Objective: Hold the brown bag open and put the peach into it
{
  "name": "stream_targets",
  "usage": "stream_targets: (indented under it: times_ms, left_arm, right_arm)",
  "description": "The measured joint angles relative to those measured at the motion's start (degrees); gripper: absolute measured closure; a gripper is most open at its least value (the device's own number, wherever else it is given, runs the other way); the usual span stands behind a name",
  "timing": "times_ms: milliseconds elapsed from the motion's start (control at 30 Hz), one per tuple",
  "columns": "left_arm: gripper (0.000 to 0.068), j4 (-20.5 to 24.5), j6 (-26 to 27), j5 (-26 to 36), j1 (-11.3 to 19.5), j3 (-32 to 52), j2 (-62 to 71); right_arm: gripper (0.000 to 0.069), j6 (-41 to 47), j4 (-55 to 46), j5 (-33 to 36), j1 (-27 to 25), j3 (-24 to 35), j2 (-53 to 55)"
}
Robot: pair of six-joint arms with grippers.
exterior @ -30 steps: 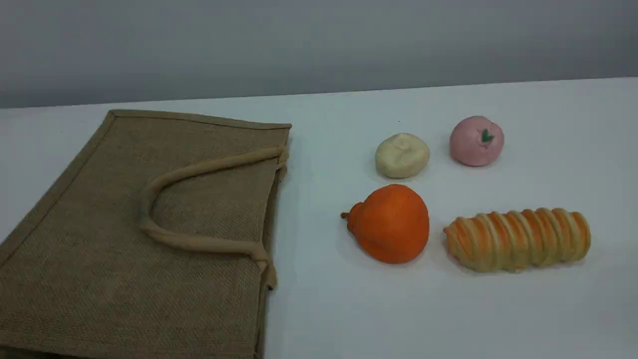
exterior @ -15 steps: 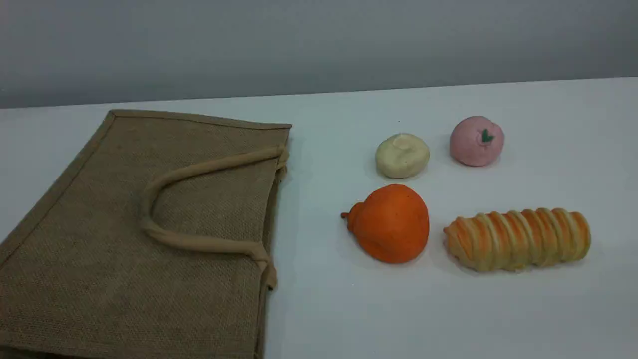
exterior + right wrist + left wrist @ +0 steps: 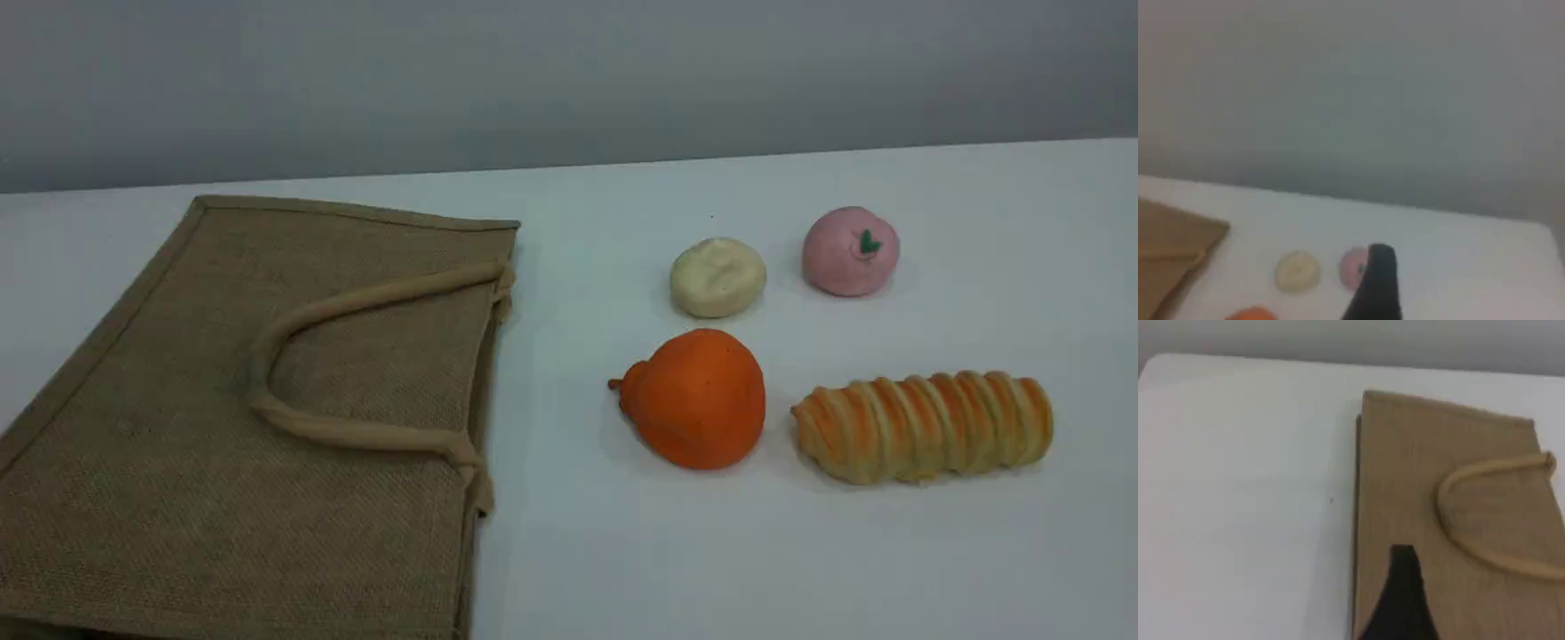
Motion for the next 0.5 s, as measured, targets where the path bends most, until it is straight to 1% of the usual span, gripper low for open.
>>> stream_targets:
  times_ms: [133, 367, 500]
  left_arm:
    - [0.0153, -2.5, 0.29, -3.35, 0.0, -4.57, 10.47]
    - [0.0153, -2.34, 0.62, -8.38, 0.0, -9.82, 29.95]
    - [0.0153, -2.34, 0.62, -8.4, 0.0, -12.73, 39.48]
  right_arm:
    - [0.0109, 0.0, 0.12, -2.95, 0.0, -5.72, 10.73]
    - [0.013, 0.0, 0.21, -3.24, 0.0, -15.12, 28.76]
    - [0.0131, 0.0, 0.21, -3.24, 0.0, -19.38, 37.48]
